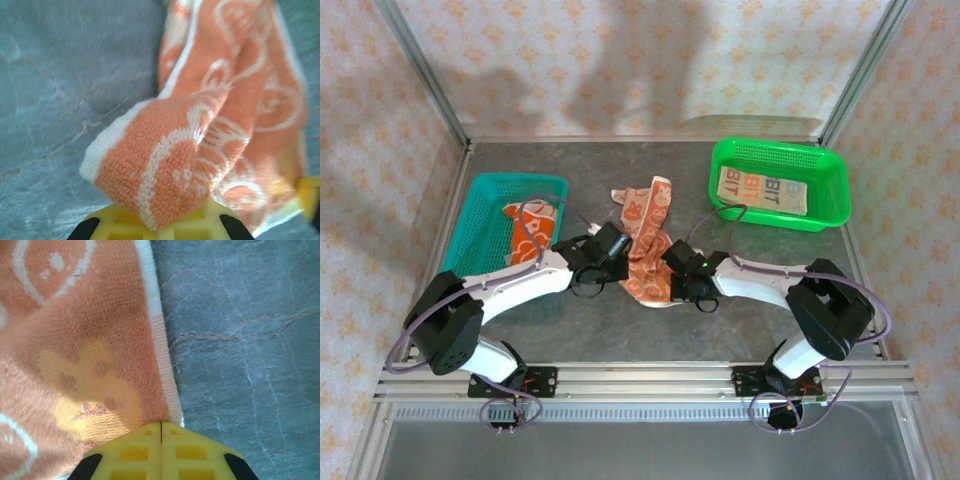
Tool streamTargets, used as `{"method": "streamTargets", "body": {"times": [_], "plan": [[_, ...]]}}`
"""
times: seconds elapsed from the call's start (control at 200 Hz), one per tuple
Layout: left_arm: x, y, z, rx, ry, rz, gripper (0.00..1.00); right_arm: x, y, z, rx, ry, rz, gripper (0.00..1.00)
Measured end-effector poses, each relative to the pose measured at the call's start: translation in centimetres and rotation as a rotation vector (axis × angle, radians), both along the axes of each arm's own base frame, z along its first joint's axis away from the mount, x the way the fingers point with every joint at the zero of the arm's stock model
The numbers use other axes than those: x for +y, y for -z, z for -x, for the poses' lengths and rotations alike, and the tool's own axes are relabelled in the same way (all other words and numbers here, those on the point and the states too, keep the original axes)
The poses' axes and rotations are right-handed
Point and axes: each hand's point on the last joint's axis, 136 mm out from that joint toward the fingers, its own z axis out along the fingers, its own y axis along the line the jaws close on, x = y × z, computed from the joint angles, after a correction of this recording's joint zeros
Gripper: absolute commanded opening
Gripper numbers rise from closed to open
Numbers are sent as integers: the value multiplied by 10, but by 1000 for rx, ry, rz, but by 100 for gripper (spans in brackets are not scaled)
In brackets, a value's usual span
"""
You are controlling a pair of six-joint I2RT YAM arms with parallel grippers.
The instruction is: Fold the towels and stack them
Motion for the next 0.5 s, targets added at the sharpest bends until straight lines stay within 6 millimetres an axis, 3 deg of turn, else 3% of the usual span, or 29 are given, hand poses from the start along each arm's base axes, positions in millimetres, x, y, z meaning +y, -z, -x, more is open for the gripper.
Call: {"method": "streamTargets", "body": {"times": [0.14, 0.24, 0.315, 0.45, 0.5], "plan": [[-17, -40, -18, -67, 2, 54, 0, -7, -1, -4, -29, 18, 34, 0], [-30, -45, -28, -67, 9, 54, 0, -17, -3, -5, -53, 43, 62, 0], [-38, -31, -36, -34, 10, 23, 0, -26, -6, -4, -67, 65, 85, 0], [-39, 14, -41, 62, 3, -84, 0, -36, -11, -3, -84, 99, 108, 0], [-34, 27, -37, 94, 2, -120, 20, -37, -12, -3, -86, 105, 109, 0]]}}
